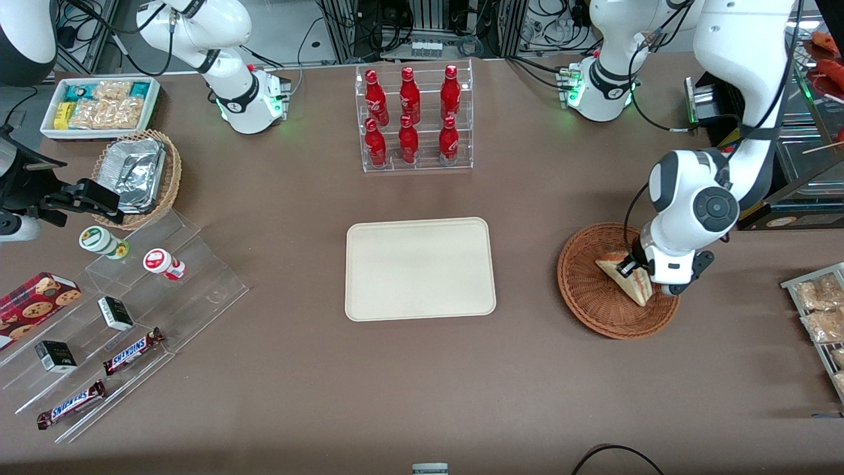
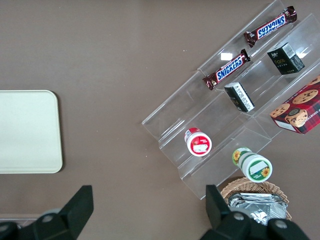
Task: Place sandwich from basket to tray
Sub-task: 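Lower the open left gripper around the wrapped sandwich and close it, then lift the sandwich out of the basket and carry it over the tray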
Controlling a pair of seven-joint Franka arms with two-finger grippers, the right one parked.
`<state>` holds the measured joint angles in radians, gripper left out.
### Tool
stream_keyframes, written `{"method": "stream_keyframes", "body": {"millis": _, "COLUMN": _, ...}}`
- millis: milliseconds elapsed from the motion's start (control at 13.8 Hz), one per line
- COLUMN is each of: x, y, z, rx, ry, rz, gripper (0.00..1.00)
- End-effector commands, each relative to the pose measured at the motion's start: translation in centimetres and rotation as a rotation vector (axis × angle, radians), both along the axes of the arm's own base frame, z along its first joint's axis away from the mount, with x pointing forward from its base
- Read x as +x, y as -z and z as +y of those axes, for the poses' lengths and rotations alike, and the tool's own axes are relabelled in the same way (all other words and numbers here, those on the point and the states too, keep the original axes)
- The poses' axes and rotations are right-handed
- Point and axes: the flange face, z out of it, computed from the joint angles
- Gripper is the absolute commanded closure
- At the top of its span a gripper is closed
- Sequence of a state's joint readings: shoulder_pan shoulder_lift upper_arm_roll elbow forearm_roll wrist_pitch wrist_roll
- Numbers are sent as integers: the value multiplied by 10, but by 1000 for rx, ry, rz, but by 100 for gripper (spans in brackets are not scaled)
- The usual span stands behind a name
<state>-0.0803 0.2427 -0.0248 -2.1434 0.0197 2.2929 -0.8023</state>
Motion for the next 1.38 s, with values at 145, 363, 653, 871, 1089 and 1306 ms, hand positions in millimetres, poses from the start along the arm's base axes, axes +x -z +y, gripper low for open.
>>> {"method": "stream_keyframes", "body": {"millis": 145, "x": 20, "y": -74, "z": -39, "rx": 13, "ry": 123, "rz": 63, "gripper": 100}}
{"method": "stream_keyframes", "body": {"millis": 363, "x": 23, "y": -76, "z": -83, "rx": 9, "ry": 207, "rz": 52, "gripper": 100}}
{"method": "stream_keyframes", "body": {"millis": 653, "x": 20, "y": -68, "z": -169, "rx": -6, "ry": 377, "rz": 47, "gripper": 100}}
{"method": "stream_keyframes", "body": {"millis": 871, "x": 15, "y": -50, "z": -248, "rx": -8, "ry": 460, "rz": 46, "gripper": 100}}
{"method": "stream_keyframes", "body": {"millis": 1089, "x": 5, "y": -37, "z": -309, "rx": -5, "ry": 464, "rz": 35, "gripper": 100}}
{"method": "stream_keyframes", "body": {"millis": 1306, "x": 0, "y": -18, "z": -358, "rx": -10, "ry": 498, "rz": 31, "gripper": 100}}
